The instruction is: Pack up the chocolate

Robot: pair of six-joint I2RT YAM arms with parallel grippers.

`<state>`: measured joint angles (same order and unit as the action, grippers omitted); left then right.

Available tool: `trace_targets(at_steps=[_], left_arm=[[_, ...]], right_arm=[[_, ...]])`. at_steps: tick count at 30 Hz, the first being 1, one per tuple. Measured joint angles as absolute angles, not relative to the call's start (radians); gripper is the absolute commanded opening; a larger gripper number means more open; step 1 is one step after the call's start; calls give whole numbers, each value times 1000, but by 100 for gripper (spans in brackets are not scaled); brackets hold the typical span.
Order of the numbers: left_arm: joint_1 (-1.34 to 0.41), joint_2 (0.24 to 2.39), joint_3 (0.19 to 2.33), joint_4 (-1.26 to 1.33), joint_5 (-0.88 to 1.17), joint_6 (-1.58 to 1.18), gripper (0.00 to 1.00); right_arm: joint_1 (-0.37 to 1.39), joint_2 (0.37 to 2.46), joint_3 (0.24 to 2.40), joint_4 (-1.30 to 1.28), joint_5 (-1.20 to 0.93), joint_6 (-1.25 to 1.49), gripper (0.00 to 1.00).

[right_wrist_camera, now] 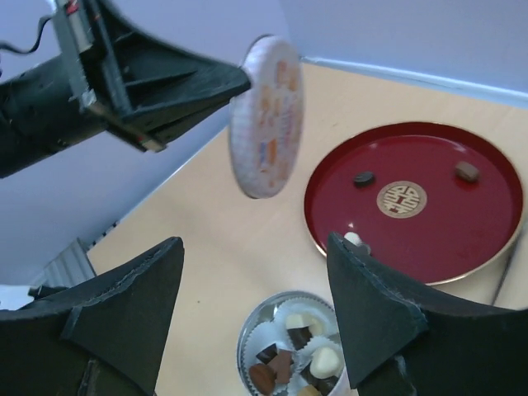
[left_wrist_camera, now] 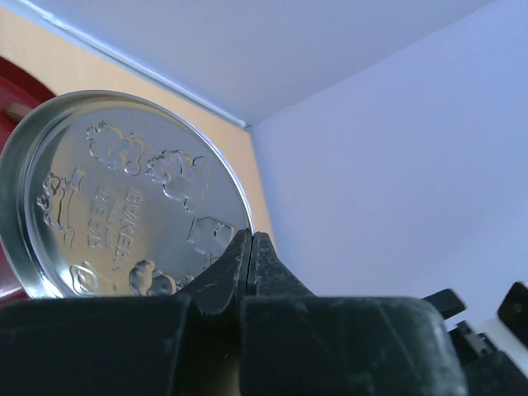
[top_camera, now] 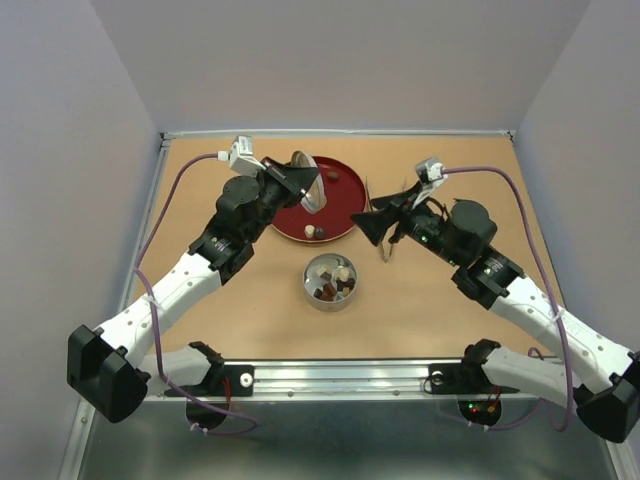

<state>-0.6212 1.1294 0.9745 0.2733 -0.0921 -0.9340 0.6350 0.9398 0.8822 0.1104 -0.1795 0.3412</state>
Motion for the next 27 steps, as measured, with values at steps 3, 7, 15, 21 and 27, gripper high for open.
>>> trace_targets(at_steps=[3, 7, 15, 21, 27], left_arm=[[-628, 1143, 971, 309, -81, -986, 0], [-653, 1145, 950, 337, -82, -1040, 0], [-689, 1118, 858, 385, -103, -1142, 0], [-719, 1093, 822, 414, -124, -1204, 0], [-733, 1064, 787, 437, -142, -1248, 0]], right_arm=[[735, 980, 884, 128, -127, 307, 75], [809, 1044, 884, 134, -75, 266, 75], [892, 1114, 903, 141, 104, 163, 75], [932, 1166, 917, 191, 212, 100, 68], [974, 1227, 926, 215, 317, 46, 43]])
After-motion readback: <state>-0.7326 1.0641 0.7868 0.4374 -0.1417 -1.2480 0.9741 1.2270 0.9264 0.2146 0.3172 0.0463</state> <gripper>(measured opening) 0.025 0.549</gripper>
